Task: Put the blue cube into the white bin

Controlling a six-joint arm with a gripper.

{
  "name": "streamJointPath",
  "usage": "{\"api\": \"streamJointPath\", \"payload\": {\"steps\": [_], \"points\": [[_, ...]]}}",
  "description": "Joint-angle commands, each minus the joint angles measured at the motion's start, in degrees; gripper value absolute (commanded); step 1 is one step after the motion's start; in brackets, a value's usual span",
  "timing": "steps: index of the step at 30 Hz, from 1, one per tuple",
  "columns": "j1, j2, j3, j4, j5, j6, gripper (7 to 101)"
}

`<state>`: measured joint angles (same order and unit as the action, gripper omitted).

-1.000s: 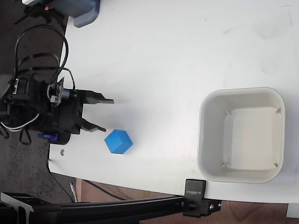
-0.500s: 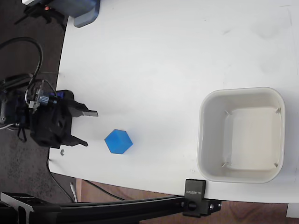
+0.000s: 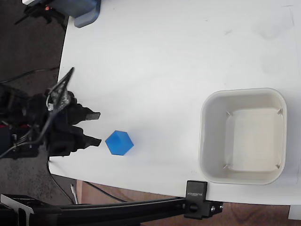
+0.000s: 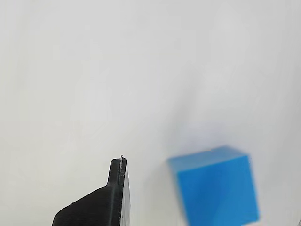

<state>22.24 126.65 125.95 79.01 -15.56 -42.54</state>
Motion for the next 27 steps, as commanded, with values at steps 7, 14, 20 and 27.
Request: {"api": "streamJointPath", "payload": {"steps": [7,14,20,27], "points": [[3.16,-6.24,-7.91,4.66,4.04,-5.71,100.3],[5.19,-12.04,-8.44,3.08,2.72,-10.02,100.3],[4.75,-14.94,-8.96,0.79,2.81,-10.28,100.3],[5.1,-18.28,-9.58,-1.41,2.55,-10.72,100.3]]}}
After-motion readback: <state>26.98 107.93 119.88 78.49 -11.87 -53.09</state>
